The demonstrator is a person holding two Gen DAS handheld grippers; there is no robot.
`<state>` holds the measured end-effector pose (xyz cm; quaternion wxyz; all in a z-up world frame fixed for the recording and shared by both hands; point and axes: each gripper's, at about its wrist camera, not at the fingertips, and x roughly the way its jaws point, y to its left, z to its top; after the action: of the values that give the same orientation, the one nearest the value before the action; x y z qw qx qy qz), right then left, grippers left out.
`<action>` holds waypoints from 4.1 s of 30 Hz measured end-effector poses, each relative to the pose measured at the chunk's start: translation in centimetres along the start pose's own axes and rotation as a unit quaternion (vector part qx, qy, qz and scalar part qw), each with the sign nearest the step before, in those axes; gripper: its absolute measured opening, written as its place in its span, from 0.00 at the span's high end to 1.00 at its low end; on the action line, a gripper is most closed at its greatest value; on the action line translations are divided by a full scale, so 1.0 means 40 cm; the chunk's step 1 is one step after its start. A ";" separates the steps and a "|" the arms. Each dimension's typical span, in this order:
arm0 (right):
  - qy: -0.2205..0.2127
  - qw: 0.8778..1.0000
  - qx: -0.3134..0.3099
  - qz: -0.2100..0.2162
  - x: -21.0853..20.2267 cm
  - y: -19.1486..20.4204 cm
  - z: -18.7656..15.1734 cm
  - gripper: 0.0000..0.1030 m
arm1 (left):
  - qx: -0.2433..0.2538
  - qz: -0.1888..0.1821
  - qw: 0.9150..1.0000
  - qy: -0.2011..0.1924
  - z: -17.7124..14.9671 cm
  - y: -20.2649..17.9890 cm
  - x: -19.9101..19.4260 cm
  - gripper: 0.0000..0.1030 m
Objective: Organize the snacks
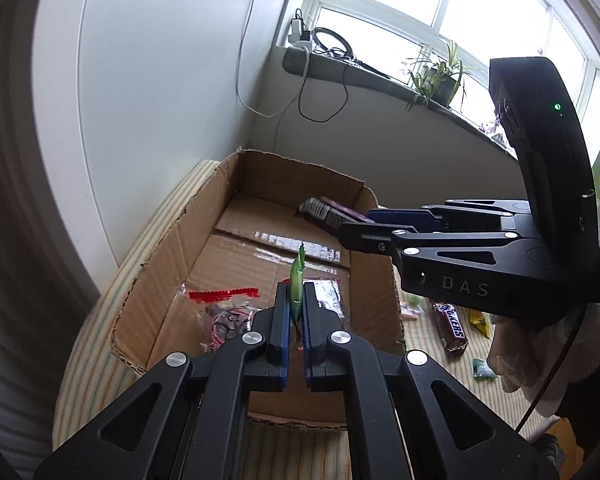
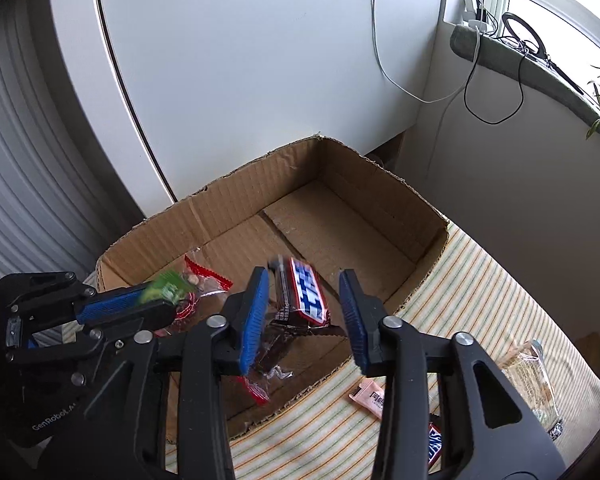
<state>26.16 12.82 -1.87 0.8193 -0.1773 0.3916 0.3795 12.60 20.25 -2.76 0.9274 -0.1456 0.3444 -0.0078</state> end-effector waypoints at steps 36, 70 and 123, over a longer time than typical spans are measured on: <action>-0.062 0.996 0.028 -0.060 -0.353 -0.015 -0.188 0.29 | 0.021 -0.003 0.999 -0.046 -0.065 -0.157 -0.252 0.73; -0.022 0.998 0.055 -0.015 -0.358 -0.195 -0.581 0.39 | 0.043 -0.070 0.994 0.076 -0.178 -0.412 0.021 0.73; 0.081 0.996 0.044 -0.011 -0.309 -0.222 -0.118 0.76 | -0.060 -0.004 0.981 0.186 0.119 -0.265 0.049 0.74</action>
<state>25.50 -1.68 4.69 0.7958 -0.1758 0.4710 0.3375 18.04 11.13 2.34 0.8366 -0.1983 0.5104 -0.0178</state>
